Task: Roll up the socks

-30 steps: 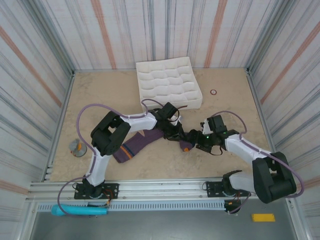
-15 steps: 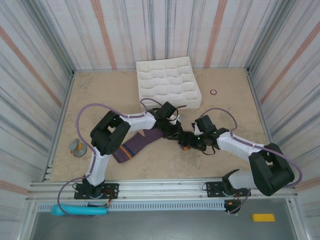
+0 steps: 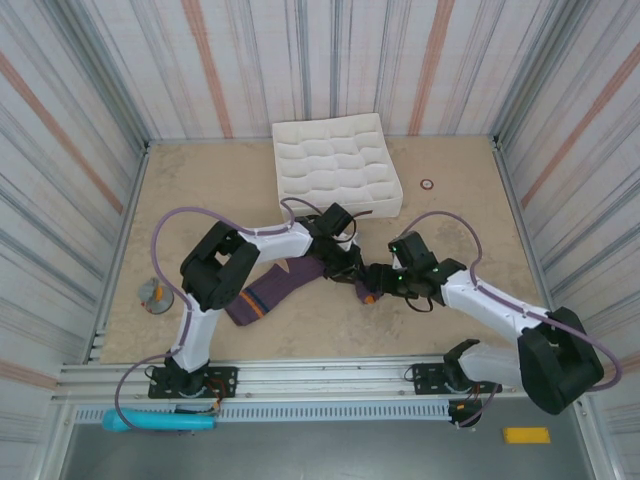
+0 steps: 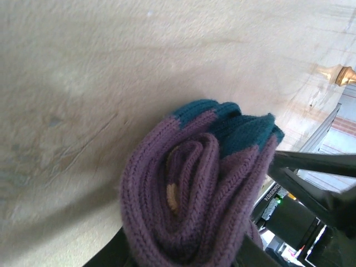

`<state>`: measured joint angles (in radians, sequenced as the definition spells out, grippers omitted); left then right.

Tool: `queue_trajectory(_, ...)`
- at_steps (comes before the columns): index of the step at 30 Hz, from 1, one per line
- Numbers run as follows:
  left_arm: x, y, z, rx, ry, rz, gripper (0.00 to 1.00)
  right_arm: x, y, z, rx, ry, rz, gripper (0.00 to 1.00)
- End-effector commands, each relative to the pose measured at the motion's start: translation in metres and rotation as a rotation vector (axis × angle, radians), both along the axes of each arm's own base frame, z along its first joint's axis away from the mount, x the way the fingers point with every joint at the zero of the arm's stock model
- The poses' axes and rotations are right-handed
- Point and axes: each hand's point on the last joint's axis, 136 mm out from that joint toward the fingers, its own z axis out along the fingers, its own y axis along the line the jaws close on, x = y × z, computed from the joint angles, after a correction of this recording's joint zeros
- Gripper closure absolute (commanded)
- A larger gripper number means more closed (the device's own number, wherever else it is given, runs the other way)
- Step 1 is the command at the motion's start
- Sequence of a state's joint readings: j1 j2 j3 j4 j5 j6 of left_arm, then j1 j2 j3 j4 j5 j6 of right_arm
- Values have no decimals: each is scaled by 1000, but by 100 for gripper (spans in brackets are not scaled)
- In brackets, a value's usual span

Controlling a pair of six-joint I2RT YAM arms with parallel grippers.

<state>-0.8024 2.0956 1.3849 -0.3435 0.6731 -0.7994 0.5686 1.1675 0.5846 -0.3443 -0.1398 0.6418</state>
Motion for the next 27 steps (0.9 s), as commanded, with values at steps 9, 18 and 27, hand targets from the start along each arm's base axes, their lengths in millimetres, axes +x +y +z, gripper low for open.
queue_trajectory(9,-16,34,-23,179,132,164,84,-5,22,2,-46,-95,100,32)
queue_trajectory(18,-15,36,-32,176,143,208,84,-16,33,-13,-101,-97,159,43)
queue_trajectory(27,-14,36,-29,166,129,211,79,-20,26,-36,-151,-36,124,72)
